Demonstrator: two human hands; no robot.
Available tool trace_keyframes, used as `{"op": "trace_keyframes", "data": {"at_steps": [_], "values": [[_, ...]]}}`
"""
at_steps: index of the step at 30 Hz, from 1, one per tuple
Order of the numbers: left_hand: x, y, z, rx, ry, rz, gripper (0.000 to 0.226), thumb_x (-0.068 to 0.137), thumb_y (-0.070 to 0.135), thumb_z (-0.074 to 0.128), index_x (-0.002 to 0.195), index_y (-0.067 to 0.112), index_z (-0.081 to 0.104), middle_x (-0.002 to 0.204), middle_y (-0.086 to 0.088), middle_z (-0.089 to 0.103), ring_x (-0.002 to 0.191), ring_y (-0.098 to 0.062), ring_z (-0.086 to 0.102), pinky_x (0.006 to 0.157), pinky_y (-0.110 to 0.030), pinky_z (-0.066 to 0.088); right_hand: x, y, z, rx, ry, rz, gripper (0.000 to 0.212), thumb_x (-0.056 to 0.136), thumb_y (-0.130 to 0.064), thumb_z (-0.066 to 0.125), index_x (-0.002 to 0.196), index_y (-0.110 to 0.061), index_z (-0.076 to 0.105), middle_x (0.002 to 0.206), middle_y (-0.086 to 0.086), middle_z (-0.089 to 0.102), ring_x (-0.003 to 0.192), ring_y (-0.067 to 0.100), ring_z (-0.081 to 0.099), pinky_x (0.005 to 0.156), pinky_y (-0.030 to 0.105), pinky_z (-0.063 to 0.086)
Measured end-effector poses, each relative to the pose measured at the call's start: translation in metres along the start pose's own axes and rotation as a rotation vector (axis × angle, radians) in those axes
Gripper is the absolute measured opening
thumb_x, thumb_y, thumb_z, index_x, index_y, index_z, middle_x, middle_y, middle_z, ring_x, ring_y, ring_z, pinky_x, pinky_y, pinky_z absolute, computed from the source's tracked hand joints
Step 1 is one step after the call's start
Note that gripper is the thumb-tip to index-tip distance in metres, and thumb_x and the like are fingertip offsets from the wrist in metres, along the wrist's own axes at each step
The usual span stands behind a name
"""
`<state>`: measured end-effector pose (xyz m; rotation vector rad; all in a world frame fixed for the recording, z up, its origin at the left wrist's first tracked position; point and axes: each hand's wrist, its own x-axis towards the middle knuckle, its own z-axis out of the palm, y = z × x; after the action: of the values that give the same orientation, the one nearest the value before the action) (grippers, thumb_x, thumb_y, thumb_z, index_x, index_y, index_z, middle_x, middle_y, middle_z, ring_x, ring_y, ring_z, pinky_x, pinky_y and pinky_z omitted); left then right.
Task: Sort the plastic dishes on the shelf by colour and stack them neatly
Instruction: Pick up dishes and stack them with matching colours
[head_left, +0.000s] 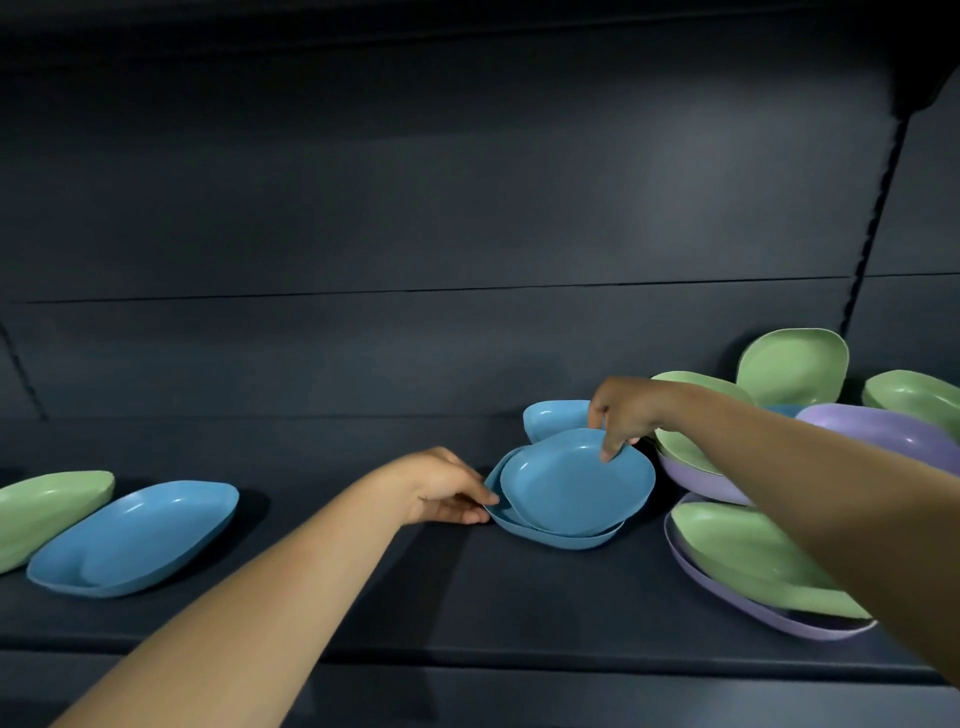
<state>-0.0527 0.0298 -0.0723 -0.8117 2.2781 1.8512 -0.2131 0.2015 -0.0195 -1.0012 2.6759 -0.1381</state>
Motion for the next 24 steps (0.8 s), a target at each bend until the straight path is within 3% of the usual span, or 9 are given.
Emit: {"op": "trace_keyframes", "data": {"at_steps": [4,6,8,13,19,24], "values": [[-0.001,-0.001,-0.004,0.026,0.014,-0.016,0.013,0.082,-0.009,0.062,0.093,-0.004,0.065,0.074,-0.013,0.068,0.051,-0.013,0.066,0.048,-0.018,0.053,-0.002,0.000,0.001,0.010,0.006,0.019,0.024,0.078,-0.015,0.073,0.077,-0.011,0.050,0.075,0.008,0.045,0.059,0.017,0.038,0.052,0.023,0.029],[-0.003,-0.001,-0.009,0.021,0.026,-0.020,0.013,0.082,-0.012,0.057,0.093,-0.005,0.062,0.072,-0.014,0.066,0.050,-0.015,0.064,0.046,-0.019,0.052,-0.005,-0.001,0.000,0.040,0.019,0.040,0.013,0.082,-0.009,0.067,0.085,-0.003,0.056,0.080,0.011,0.045,0.062,0.019,0.038,0.052,0.022,0.030],[-0.008,-0.001,-0.018,-0.010,0.043,-0.016,0.013,0.083,-0.013,0.052,0.083,-0.003,0.059,0.070,-0.013,0.064,0.054,-0.017,0.062,0.046,-0.021,0.052,-0.006,0.001,-0.002,0.106,0.037,0.042,0.023,0.085,-0.004,0.059,0.105,0.007,0.058,0.086,0.012,0.047,0.071,0.022,0.043,0.057,0.024,0.034],[-0.022,-0.002,-0.047,-0.057,0.153,0.011,0.019,0.087,-0.010,0.044,0.076,0.004,0.051,0.068,-0.009,0.054,0.052,-0.014,0.048,0.036,-0.017,0.038,-0.015,-0.012,-0.013,0.330,0.190,0.019,0.027,0.086,0.003,0.045,0.107,-0.003,0.061,0.092,0.012,0.058,0.075,0.023,0.051,0.061,0.029,0.039],[-0.045,-0.014,-0.093,-0.145,0.257,0.106,0.014,0.088,-0.007,0.055,0.082,0.005,0.055,0.074,-0.007,0.056,0.054,-0.012,0.043,0.035,-0.015,0.032,-0.019,-0.049,-0.015,0.598,0.338,-0.029,0.017,0.090,-0.002,0.052,0.101,-0.007,0.064,0.091,0.014,0.062,0.076,0.025,0.055,0.058,0.027,0.039],[-0.063,-0.023,-0.141,-0.188,0.319,0.166,0.010,0.085,-0.003,0.063,0.090,0.005,0.059,0.074,-0.005,0.059,0.054,-0.010,0.044,0.035,-0.015,0.030,-0.020,-0.098,-0.013,0.763,0.380,-0.034,0.009,0.092,-0.014,0.057,0.092,-0.015,0.065,0.089,0.010,0.065,0.074,0.023,0.056,0.065,0.031,0.041]]}}
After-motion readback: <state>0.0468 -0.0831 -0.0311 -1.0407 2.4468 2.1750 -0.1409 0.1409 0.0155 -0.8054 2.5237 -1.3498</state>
